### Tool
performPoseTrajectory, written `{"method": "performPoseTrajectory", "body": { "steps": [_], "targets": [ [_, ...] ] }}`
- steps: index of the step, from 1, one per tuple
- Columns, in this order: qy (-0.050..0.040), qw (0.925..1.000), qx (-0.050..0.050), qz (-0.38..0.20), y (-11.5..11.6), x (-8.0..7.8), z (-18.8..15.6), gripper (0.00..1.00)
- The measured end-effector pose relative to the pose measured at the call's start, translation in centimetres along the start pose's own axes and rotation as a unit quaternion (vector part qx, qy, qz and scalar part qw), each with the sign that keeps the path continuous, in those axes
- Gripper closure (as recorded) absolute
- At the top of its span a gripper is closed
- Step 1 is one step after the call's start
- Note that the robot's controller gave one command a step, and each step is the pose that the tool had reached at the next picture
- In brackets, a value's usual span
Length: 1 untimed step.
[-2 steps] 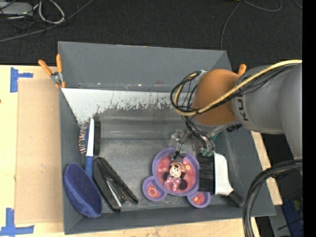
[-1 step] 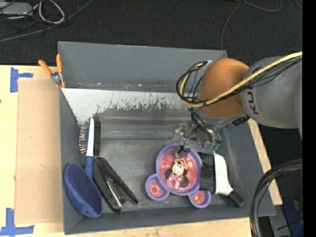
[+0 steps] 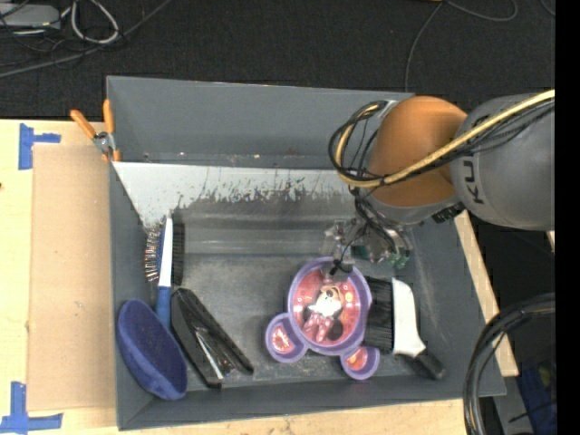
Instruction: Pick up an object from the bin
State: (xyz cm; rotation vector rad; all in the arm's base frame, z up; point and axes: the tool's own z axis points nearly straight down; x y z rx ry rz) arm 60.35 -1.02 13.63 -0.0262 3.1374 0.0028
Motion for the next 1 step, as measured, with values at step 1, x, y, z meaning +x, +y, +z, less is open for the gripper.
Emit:
{"method": "performPoseTrajectory", "body": {
  "steps": [1],
  "targets": [
    [0.0038,1.0000,0.000,0.001,0.02,0.18,-1.71,1.00]
  ]
}}
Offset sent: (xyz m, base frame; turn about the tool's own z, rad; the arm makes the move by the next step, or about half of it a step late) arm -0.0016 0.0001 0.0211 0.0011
